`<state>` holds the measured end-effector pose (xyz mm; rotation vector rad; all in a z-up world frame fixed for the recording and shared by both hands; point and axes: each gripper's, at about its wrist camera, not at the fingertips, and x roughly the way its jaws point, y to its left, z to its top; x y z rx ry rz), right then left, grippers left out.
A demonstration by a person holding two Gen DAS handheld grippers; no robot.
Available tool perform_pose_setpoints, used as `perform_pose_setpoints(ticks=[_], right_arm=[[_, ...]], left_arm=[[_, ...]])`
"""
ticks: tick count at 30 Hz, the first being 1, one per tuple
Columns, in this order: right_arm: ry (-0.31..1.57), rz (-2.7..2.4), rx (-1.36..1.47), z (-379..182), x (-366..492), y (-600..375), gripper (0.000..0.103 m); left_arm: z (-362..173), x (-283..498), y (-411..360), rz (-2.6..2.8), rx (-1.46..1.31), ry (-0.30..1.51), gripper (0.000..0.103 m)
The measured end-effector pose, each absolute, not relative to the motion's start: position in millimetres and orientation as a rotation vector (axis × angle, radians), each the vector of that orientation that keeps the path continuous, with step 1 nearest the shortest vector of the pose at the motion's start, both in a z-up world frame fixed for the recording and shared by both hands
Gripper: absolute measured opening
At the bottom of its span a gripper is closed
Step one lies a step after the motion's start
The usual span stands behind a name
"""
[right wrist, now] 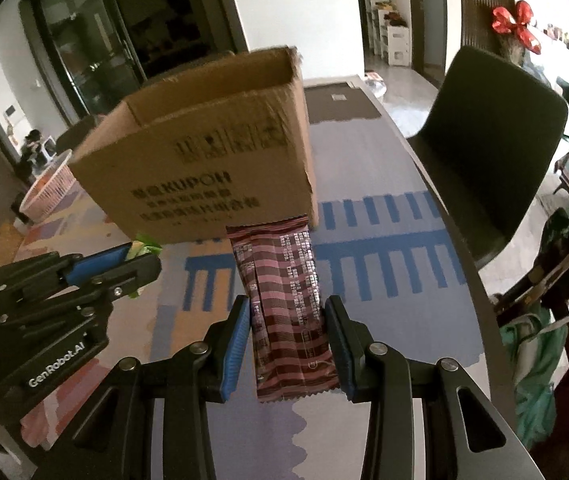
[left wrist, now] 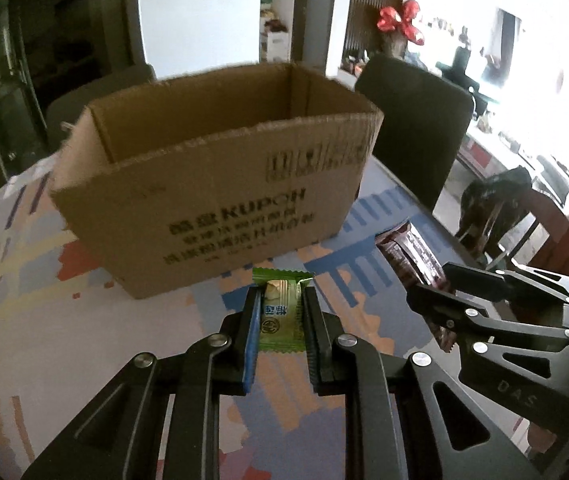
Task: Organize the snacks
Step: 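Carry the chocolate bar and green candy into the box and open both grippers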
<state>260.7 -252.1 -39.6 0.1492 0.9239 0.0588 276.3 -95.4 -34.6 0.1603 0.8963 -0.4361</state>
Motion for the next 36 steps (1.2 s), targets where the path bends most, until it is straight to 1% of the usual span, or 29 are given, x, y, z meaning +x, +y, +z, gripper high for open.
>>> perform_pose_setpoints(ticks=[15, 26, 29, 36], right_arm=[[0.788, 0.098, 0.108, 16.2, 259.5, -238.4, 0.039], [0.684, 0.114, 0.053, 68.1, 285.1, -227.1, 0.039], [0.668, 0.118, 0.036, 78.8, 293.4, -223.2, 0.039], [0.660, 0.132, -0.007, 94.7, 318.0, -210.8, 0.039]], left_arm=[[28.6, 262.9, -67.2, -0.396, 0.092, 0.734, 0.021], [71.0, 289.1, -56.8, -0.358, 0.107, 0.638, 0.021], [79.4, 300.9, -55.6, -0.344, 0.114, 0.631, 0.021], [84.7, 331.0, -47.6, -0.340, 0.088, 0.683, 0.021]])
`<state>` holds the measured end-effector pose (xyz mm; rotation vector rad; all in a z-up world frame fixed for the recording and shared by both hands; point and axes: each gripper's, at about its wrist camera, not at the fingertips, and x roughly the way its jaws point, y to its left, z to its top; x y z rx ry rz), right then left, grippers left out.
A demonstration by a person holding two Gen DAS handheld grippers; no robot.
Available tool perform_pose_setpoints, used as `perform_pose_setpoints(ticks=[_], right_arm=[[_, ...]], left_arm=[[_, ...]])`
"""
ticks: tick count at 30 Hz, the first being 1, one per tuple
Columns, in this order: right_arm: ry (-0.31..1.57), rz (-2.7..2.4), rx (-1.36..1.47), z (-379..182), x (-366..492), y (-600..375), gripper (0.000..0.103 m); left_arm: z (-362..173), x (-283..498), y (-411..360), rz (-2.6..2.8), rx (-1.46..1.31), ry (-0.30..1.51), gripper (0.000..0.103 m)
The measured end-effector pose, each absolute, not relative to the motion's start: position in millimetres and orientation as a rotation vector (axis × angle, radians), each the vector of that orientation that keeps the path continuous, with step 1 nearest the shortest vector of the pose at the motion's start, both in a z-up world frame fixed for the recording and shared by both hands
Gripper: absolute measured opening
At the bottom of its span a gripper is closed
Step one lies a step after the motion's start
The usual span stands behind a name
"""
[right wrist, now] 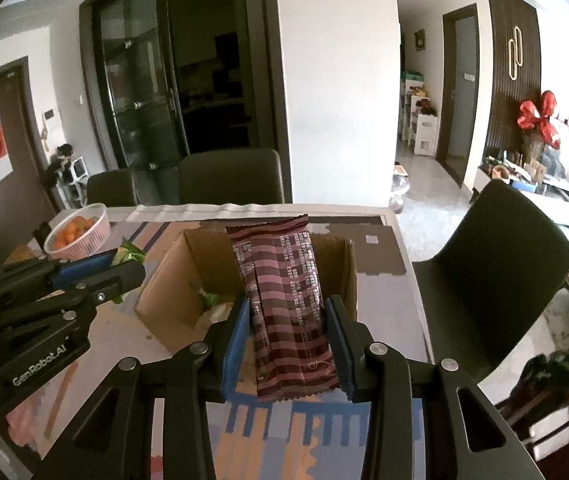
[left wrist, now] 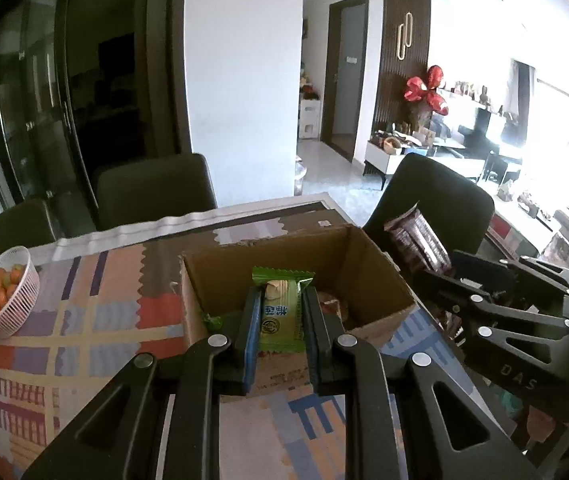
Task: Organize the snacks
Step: 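Carry the chocolate bar and green candy into the box and open both grippers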
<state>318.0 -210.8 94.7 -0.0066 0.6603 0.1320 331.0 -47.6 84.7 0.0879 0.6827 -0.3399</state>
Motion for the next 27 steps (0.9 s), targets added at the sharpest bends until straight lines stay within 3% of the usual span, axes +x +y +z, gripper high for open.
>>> perform_pose_setpoints(ticks=[18, 20, 21, 23, 27], right_arm=[[0.788, 0.134, -0.075, 81.7, 393.2, -201.8, 0.039], [0.809, 0.128, -0.056, 75.3, 399.6, -205.1, 0.040], [0.816, 0.130, -0.044, 72.0, 401.8, -207.3, 0.042], [0.837, 0.129, -0.031, 67.3, 403.0, -209.6, 0.056], [0.829, 0.127, -0.024, 65.1, 391.3, -212.2, 0.059]], left_arm=[[61.8, 398.0, -45.1, -0.279, 0.049, 0.851, 0.021], [59.7, 401.0, -47.6, -0.264, 0.080, 0.861, 0.026], [59.8, 402.1, -47.1, -0.260, 0.085, 0.860, 0.029], [61.1, 397.3, -45.4, -0.250, 0.082, 0.847, 0.037], [64.6, 382.5, -43.0, -0.230, 0.096, 0.812, 0.041]])
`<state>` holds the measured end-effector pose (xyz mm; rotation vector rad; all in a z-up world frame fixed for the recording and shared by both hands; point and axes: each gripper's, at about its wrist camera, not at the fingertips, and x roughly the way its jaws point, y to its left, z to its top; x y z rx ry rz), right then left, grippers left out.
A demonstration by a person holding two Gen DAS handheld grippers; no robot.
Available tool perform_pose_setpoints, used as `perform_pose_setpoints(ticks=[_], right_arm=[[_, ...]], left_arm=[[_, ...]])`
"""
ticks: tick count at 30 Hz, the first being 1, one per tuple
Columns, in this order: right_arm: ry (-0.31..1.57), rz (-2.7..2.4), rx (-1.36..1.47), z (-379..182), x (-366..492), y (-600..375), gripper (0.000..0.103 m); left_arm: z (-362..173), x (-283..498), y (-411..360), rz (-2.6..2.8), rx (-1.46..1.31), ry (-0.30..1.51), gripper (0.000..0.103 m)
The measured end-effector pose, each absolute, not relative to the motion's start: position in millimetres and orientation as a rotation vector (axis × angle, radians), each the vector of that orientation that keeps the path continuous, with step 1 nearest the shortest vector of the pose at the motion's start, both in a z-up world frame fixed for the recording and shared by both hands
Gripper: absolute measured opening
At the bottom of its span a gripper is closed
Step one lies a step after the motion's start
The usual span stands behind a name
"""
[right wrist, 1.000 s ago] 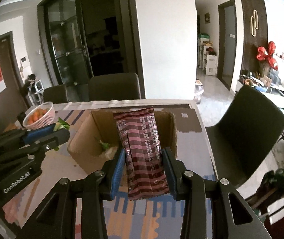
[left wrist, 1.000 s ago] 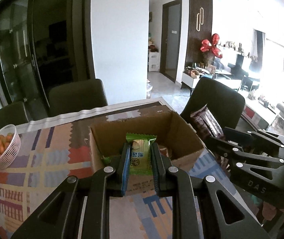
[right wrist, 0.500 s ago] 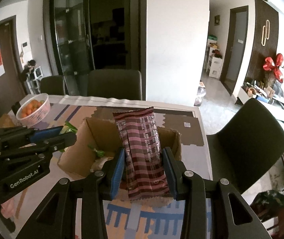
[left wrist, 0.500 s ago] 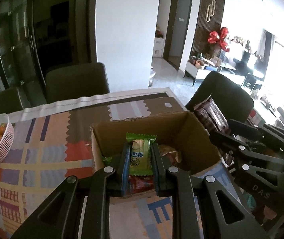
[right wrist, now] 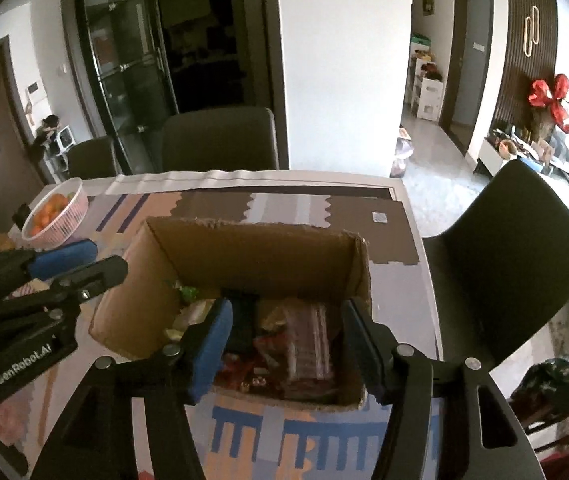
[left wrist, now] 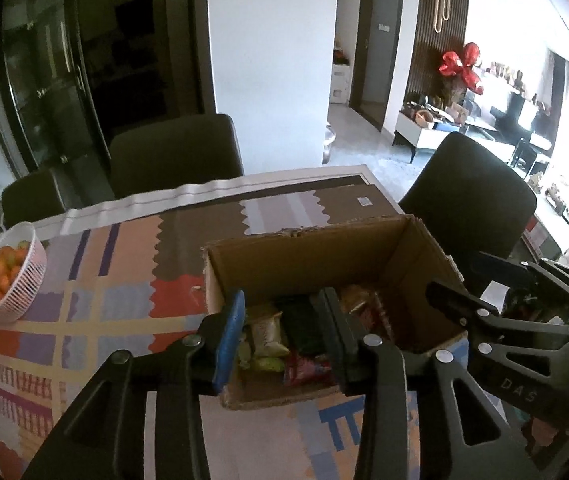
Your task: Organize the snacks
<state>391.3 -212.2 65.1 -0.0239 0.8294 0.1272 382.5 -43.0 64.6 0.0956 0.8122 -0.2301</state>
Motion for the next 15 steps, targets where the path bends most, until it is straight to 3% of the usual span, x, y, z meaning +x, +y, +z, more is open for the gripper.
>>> perform_pose_setpoints(ticks=[9, 15], right_arm=[[0.734, 0.110, -0.022, 78.5, 340.7, -215.3, 0.066], [0.668, 0.099, 0.010, 89.7, 300.4, -222.4, 0.074]], left_arm=[[80.9, 326.8, -34.7, -0.197, 0.097, 0.687, 0.058], [85.9, 281.3, -34.6, -0.183, 0.107, 0.608, 0.075]])
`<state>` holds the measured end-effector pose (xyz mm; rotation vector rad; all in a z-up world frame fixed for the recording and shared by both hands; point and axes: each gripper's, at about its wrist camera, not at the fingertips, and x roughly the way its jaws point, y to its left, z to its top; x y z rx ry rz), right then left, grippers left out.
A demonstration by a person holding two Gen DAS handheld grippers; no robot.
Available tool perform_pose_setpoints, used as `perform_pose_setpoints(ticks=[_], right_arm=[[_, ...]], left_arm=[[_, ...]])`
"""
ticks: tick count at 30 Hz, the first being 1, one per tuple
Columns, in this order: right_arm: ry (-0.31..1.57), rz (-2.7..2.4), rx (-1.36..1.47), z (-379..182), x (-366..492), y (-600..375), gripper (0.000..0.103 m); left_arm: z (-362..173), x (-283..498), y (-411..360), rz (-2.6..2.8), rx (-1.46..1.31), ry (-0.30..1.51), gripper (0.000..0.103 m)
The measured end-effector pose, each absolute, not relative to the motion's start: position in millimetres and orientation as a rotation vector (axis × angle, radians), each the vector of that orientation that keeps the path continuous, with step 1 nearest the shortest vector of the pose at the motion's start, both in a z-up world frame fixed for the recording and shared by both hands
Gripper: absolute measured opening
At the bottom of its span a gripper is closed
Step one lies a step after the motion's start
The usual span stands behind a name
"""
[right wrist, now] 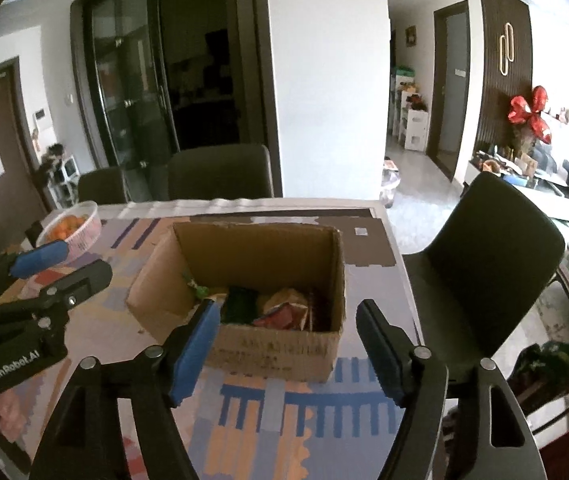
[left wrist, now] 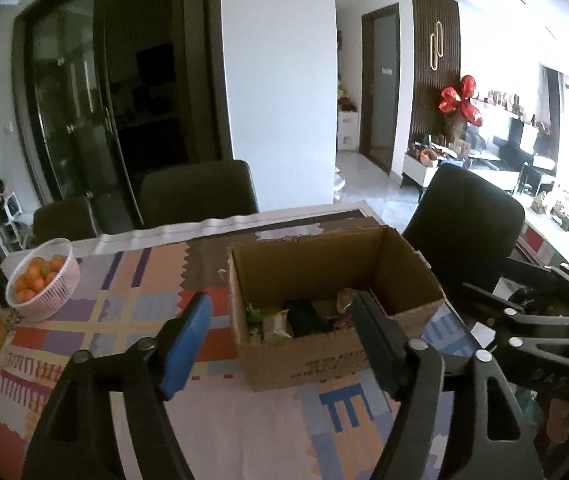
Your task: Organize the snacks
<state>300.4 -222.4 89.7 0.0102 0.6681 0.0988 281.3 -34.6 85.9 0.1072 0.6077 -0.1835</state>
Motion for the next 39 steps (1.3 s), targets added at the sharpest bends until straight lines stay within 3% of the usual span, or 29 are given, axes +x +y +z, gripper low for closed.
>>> perform_pose_setpoints(ticks=[5, 16, 39], right_arm=[[0.626, 0.070, 0.007, 90.8, 269.6, -225.2, 0.079], [0.577, 0.049, -0.019, 83.6, 210.2, -221.8, 0.083], [0.490, 0.017, -0.052, 94.5, 131.1, -215.8, 0.088]], left_arm=[[83.1, 253.7, -32.2, -0.165, 0.093, 0.588, 0.086], [79.8, 190.9, -27.0, -0.130, 0.096, 0.525, 0.099], [81.8, 124.5, -24.7, -0.105, 0.092, 0.458, 0.103]])
